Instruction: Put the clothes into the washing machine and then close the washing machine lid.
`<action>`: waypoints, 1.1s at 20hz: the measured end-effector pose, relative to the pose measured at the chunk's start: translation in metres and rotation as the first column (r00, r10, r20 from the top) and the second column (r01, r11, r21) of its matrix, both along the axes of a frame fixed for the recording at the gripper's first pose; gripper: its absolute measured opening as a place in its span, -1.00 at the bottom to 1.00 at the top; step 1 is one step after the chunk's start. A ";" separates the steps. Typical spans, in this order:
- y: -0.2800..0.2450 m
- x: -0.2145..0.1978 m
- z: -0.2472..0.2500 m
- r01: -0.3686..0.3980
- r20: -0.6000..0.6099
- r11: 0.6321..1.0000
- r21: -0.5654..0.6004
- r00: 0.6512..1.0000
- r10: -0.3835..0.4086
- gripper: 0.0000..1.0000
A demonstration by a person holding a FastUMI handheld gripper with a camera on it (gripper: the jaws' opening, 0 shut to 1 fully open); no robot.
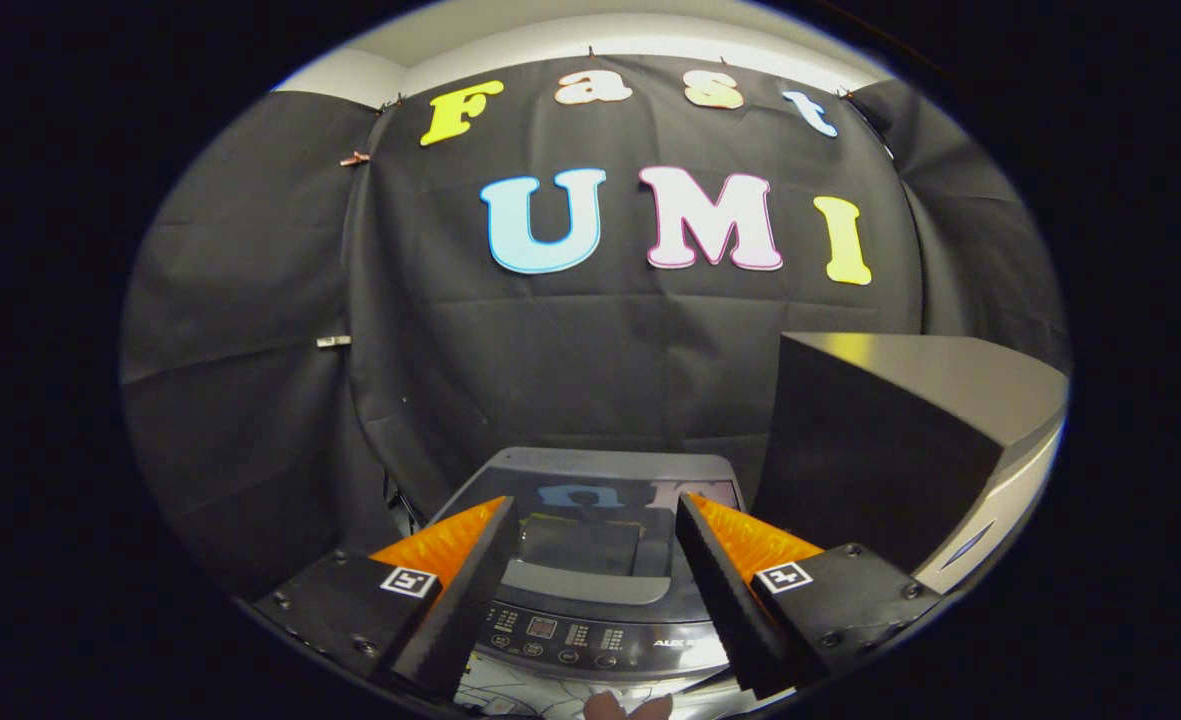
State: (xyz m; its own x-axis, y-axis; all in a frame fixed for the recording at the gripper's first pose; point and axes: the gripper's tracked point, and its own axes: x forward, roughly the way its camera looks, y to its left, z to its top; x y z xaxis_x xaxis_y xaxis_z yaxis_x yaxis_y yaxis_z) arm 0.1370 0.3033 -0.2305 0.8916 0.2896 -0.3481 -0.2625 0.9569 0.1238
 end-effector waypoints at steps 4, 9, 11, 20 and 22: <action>-0.014 -0.021 0.036 -0.016 0.033 1.000 0.023 0.999 0.016 0.99; -0.035 -0.041 0.072 -0.027 0.070 0.999 0.039 0.997 0.024 1.00; -0.047 -0.049 0.081 -0.012 0.071 0.999 0.052 0.997 0.008 0.98; -0.100 -0.085 0.124 0.055 0.133 0.996 0.071 0.989 -0.064 0.99; -0.105 -0.085 0.133 0.067 0.160 0.995 0.074 0.984 -0.078 0.99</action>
State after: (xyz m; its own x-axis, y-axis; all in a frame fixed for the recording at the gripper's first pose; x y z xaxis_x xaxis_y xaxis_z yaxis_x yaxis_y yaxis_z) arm 0.0524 0.1987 -0.0979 0.9541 0.2406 -0.1786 -0.2151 0.9649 0.1507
